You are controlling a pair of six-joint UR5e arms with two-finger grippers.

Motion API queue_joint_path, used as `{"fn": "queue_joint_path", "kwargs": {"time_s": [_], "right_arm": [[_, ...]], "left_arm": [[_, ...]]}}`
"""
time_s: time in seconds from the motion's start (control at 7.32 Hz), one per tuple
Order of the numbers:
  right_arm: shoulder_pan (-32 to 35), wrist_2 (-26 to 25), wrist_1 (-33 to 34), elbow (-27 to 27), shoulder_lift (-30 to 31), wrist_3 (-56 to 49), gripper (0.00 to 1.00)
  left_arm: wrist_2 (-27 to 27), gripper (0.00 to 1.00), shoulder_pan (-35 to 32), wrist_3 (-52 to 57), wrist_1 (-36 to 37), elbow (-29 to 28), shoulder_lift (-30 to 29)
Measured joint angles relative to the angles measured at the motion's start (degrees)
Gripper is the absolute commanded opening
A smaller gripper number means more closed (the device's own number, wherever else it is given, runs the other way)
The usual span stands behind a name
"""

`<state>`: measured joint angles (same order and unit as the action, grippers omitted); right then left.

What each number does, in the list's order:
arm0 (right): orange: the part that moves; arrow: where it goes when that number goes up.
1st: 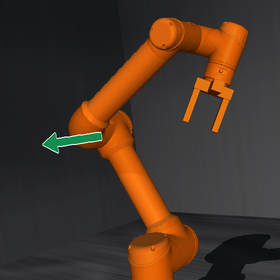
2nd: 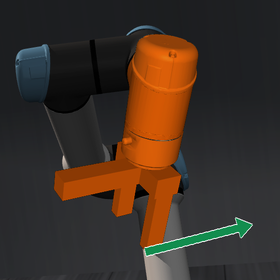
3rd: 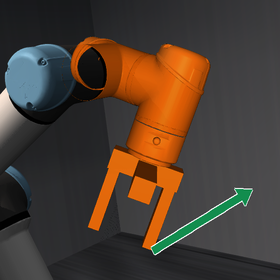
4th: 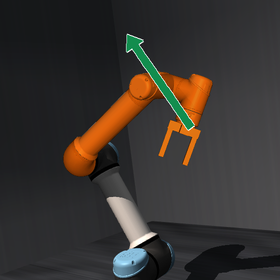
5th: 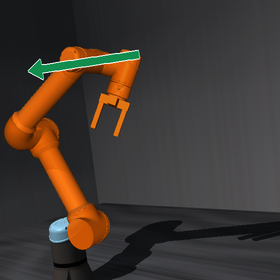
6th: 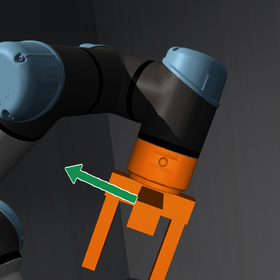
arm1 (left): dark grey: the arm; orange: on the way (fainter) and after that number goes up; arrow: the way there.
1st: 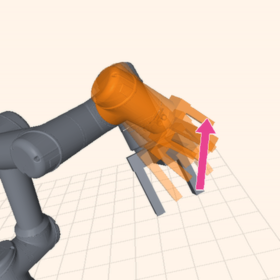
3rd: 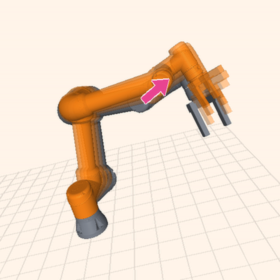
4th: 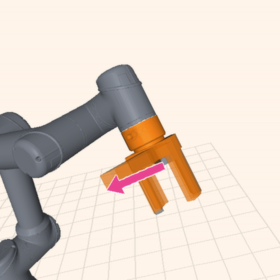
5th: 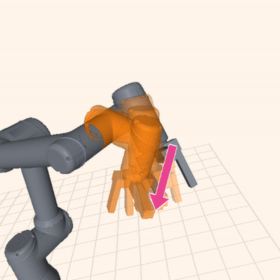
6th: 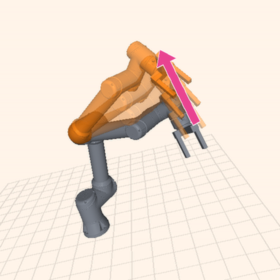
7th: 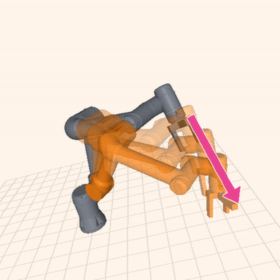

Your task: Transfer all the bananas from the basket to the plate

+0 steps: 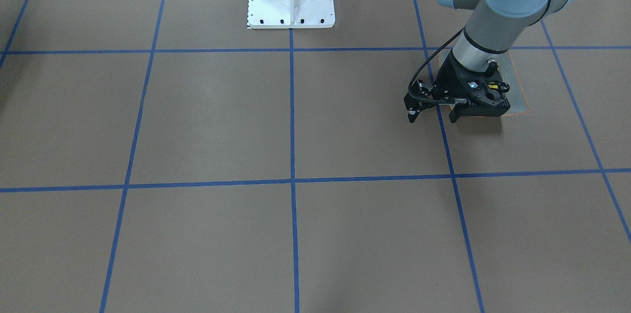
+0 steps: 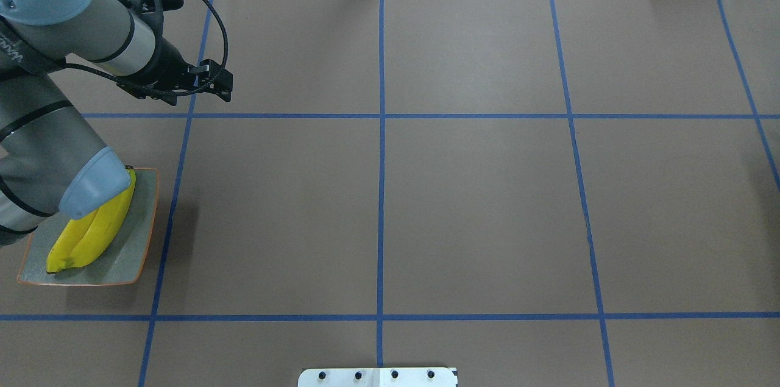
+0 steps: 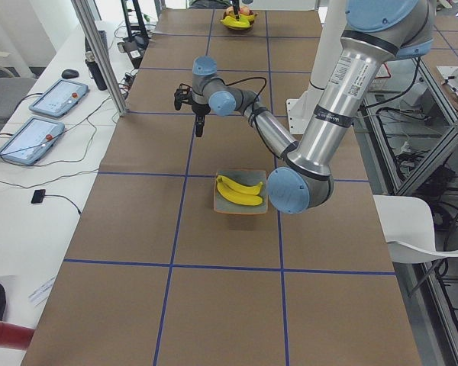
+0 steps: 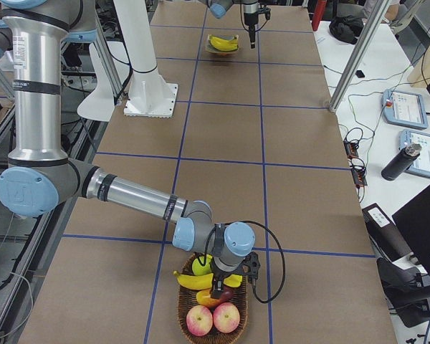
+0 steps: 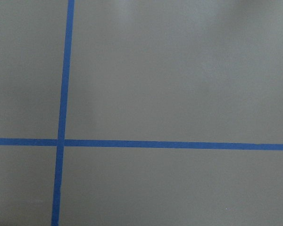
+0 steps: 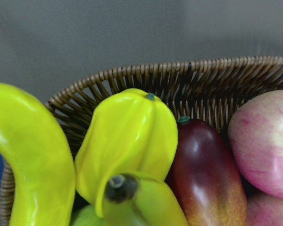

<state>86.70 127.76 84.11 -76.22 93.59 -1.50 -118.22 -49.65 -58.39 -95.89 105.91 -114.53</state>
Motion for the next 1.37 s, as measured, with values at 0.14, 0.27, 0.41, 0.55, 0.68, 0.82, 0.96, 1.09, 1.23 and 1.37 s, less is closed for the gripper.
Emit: {"fn": "queue_joint_path", "kwargs": {"time_s": [0.14,0.27,0.41,0.55,0.68,0.82,0.96,1.09,1.23,1.37], "right_arm": [[-0.05,-0.03,0.0,0.15,-0.04,0.01,0.96],[-0.09,-0.07,0.0,0.3,-0.05,0.03,0.9],[-0.11,-0.11,0.0,0.39,-0.07,0.09,0.86],[-0.16,-0.13,0.0,0.43,-0.07,0.14,0.86],[-0.26,-0.14,0.0,0.47,-0.09,0.17,0.85],[-0.38,-0.16,0.0,0.54,-0.19,0.16,0.82],[-0.44,-0.2,0.0,0.56,-0.34,0.16,0.79],[-0.46,-0.22,0.0,0.56,-0.48,0.22,0.75],[-0.48,-0.23,0.0,0.56,-0.62,0.27,0.67],[-0.48,-0.23,0.0,0.56,-0.71,0.38,0.51]], "left_arm": [[0.0,1.0,0.04,0.02,-0.02,0.0,0.0],[0.0,1.0,0.06,0.03,-0.04,0.0,0.01],[0.01,1.0,0.08,0.03,-0.04,-0.01,0.01],[0.0,1.0,0.08,0.03,-0.07,0.0,0.01],[0.0,1.0,0.08,0.05,-0.08,-0.01,0.01],[0.01,1.0,0.08,0.08,-0.09,0.0,0.01],[0.0,1.0,0.08,0.09,-0.07,0.0,0.01],[0.01,1.0,0.08,0.06,-0.05,0.0,0.01],[0.01,1.0,0.08,0.04,-0.07,0.01,0.01],[0.01,1.0,0.08,0.03,-0.07,0.07,0.01]]}}
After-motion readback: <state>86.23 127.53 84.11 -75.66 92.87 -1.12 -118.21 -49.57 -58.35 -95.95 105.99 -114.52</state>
